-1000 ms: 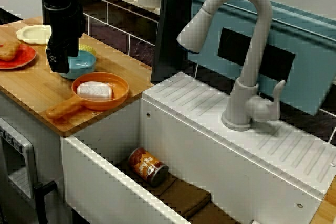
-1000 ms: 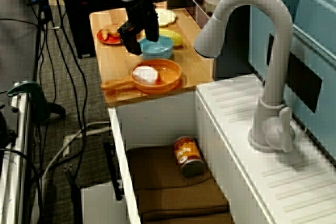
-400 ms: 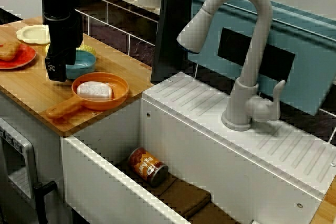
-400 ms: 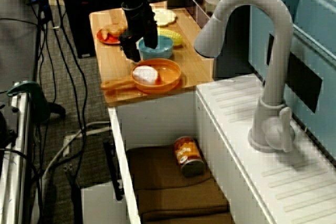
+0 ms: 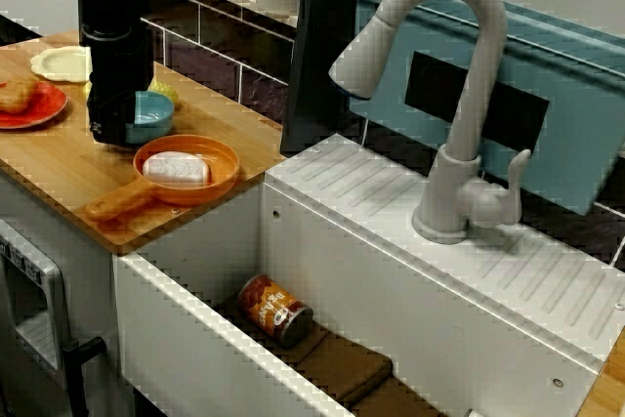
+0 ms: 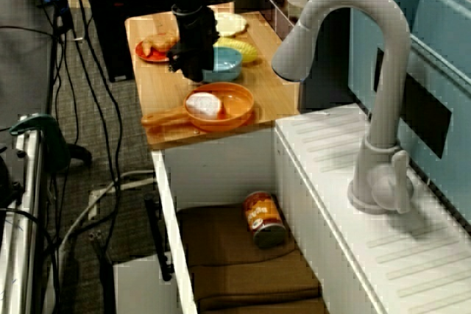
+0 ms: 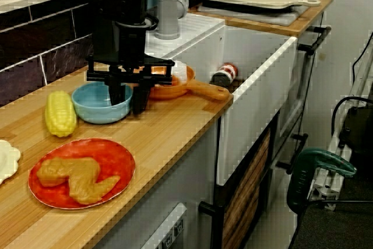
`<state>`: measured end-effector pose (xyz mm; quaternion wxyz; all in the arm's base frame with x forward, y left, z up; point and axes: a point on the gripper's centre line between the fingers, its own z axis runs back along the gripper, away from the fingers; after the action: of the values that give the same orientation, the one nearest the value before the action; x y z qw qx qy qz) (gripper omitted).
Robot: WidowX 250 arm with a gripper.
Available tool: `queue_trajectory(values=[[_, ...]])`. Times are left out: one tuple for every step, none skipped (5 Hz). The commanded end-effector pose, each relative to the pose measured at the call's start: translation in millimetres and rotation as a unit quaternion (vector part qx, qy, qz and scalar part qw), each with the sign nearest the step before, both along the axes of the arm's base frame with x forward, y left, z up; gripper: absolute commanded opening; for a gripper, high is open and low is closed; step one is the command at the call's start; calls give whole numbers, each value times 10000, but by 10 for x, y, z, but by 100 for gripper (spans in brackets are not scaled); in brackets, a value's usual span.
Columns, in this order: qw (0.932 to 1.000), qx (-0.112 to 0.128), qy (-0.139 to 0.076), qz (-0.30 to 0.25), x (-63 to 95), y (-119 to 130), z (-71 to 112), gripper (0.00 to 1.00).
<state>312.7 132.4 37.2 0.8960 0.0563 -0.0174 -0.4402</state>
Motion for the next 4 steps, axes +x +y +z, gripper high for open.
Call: queue_trajectory(values=[[9996, -41, -266, 3, 138, 120, 351, 0], [9985, -81, -485, -250, 142, 86, 572, 0], [9960, -22, -567, -692, 125, 35, 695, 0], [9932, 125, -582, -997, 113, -20, 745, 0]])
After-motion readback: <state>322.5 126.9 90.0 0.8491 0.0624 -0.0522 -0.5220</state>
